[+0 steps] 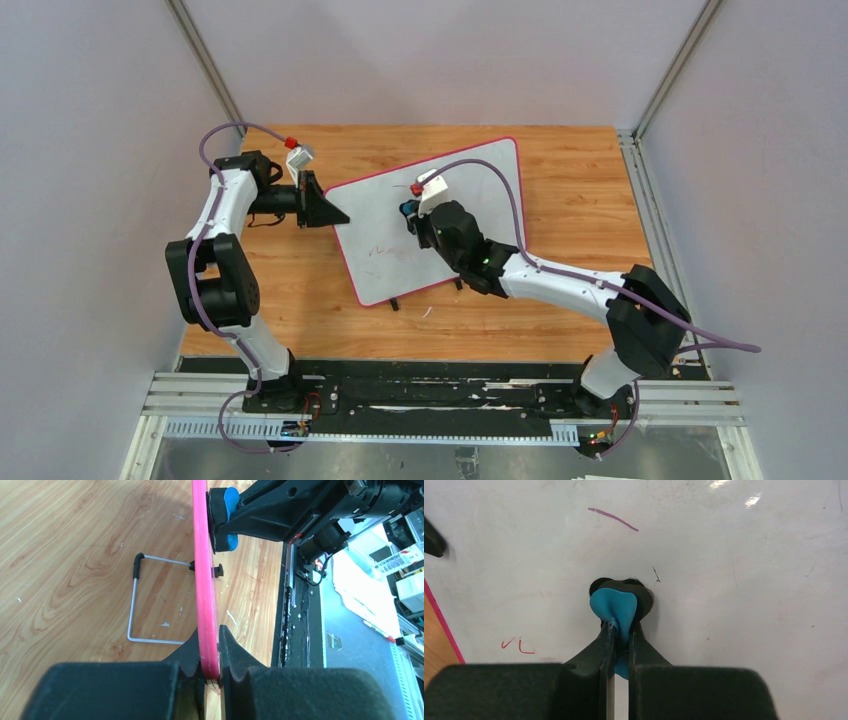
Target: Erase the whiteboard
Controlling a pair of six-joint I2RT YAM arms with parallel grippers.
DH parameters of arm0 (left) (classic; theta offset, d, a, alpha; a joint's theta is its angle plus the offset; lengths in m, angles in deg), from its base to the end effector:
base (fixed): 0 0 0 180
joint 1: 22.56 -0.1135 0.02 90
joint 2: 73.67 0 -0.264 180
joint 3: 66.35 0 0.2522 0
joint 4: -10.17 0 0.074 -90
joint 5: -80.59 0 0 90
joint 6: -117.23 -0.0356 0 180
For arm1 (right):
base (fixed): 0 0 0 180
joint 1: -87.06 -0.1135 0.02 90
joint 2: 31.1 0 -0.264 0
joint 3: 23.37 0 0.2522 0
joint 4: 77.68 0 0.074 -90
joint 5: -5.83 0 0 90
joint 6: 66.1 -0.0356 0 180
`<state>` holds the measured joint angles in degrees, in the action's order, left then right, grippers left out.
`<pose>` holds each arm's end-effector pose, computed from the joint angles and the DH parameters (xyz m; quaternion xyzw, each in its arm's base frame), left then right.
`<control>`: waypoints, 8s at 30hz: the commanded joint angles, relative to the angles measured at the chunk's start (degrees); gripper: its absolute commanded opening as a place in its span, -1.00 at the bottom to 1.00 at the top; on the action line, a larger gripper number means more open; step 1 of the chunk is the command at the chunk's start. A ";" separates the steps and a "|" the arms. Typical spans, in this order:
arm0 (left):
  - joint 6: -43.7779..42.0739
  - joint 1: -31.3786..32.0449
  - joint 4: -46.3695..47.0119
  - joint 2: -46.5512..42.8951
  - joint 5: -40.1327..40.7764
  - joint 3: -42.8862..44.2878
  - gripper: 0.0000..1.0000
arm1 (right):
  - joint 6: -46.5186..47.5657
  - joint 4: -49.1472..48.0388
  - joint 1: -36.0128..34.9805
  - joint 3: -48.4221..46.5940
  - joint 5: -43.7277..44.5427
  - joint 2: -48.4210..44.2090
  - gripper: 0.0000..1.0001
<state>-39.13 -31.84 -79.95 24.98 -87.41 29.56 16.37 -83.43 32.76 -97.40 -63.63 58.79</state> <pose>0.3091 0.0152 0.2811 0.3574 0.6900 -0.5089 0.3704 0.2247 0.2914 0.2897 -0.1944 0.7378 0.2073 0.6122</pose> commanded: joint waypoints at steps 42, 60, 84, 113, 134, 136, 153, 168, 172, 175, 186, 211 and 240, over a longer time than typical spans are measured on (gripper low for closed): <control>-6.49 0.81 2.67 -0.87 5.43 -0.32 -1.00 | -2.21 -2.04 -4.99 2.57 3.28 3.37 -0.99; -6.67 0.79 2.63 -1.43 5.40 -0.85 -1.00 | -2.94 -0.78 -14.83 -5.15 7.73 13.21 -0.99; -6.71 0.78 2.63 -1.73 6.35 -1.10 -1.00 | -0.82 -0.01 0.34 5.79 7.52 -1.70 -0.99; -6.05 0.79 2.36 0.16 6.65 0.28 -1.00 | -6.85 50.01 25.76 15.74 0.98 -41.63 -0.99; -6.45 0.84 2.19 1.72 7.00 0.02 -1.00 | -15.46 50.48 38.92 25.56 -24.45 -32.97 -0.99; -6.41 0.80 2.10 1.88 6.98 0.05 -0.99 | -15.65 49.49 38.91 26.78 -25.44 -32.60 -0.99; -5.89 0.77 2.17 2.42 7.08 0.47 -0.78 | -16.54 45.26 38.85 32.94 -27.05 -32.23 -0.96; -5.35 0.76 2.14 2.40 6.90 1.01 -0.27 | -16.20 45.12 38.83 32.88 -27.76 -31.80 -0.60; -5.29 0.80 2.15 2.42 6.98 0.93 -0.03 | -16.14 45.08 38.75 32.94 -27.90 -31.92 -0.42; -5.16 0.79 2.10 2.34 7.08 0.95 0.06 | -16.18 45.09 38.66 32.94 -27.84 -32.43 -0.33; -3.58 0.78 2.30 0.42 6.92 0.68 0.32 | -15.86 45.08 38.46 32.96 -27.92 -32.67 -0.20; 1.77 -14.65 1.76 -6.59 8.46 -1.63 0.55 | -14.01 48.37 38.23 29.33 -22.10 -39.26 -0.17; 53.46 -29.77 62.20 -41.00 42.42 -33.08 0.80 | -10.65 45.02 38.55 23.02 2.67 -41.94 -0.15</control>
<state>-2.24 -61.70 -39.66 -9.75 -57.59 1.82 4.77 -36.48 71.09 -74.16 -65.84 16.10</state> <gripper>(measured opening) 0.896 0.423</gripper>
